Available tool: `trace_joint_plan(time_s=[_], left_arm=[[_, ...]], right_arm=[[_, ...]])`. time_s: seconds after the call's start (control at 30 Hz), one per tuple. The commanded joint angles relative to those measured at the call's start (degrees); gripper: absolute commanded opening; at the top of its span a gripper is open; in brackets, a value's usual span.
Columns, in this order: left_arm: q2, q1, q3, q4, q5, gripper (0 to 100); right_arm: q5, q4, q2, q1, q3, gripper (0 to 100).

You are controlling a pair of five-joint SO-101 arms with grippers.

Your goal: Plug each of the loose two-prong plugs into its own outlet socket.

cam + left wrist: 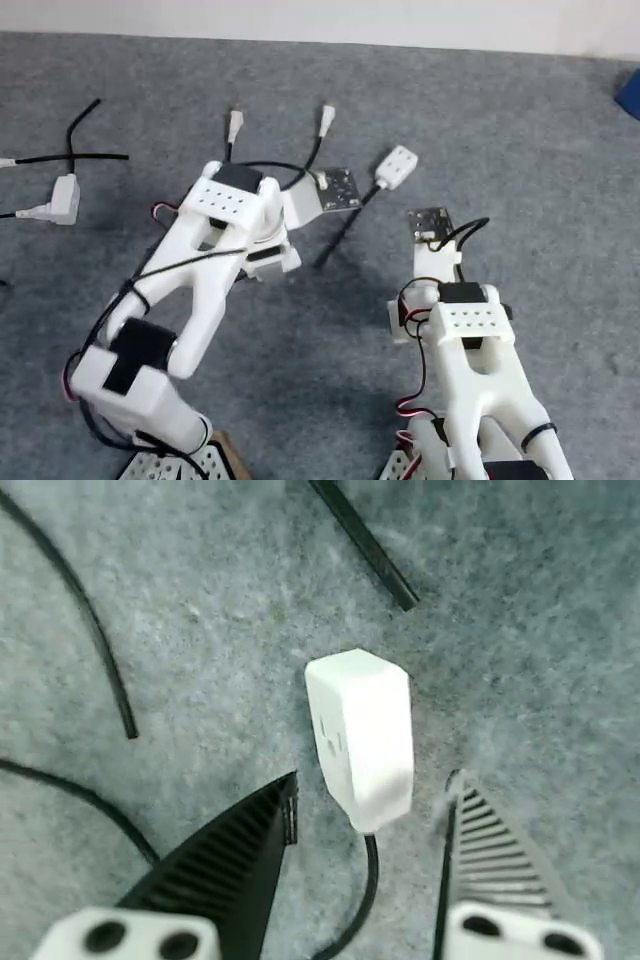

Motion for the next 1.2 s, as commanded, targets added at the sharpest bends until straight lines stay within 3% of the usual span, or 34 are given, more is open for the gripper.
trace_joint_plan(time_s=[0.0, 0.47, 1.17], left_arm=[[2.15, 0.57, -3.3, -1.23, -0.62, 23], [11.82, -3.82, -14.9, -0.35, -3.78, 23], [15.6, -12.7, -27.12, 5.01, -8.62, 23]], right_arm=[[0.79, -0.4, -1.19, -0.4, -0.31, 56.8], [0.79, -0.4, -1.19, -0.4, -0.31, 56.8], [0.79, -0.31, -1.19, -2.24, -0.31, 56.8]])
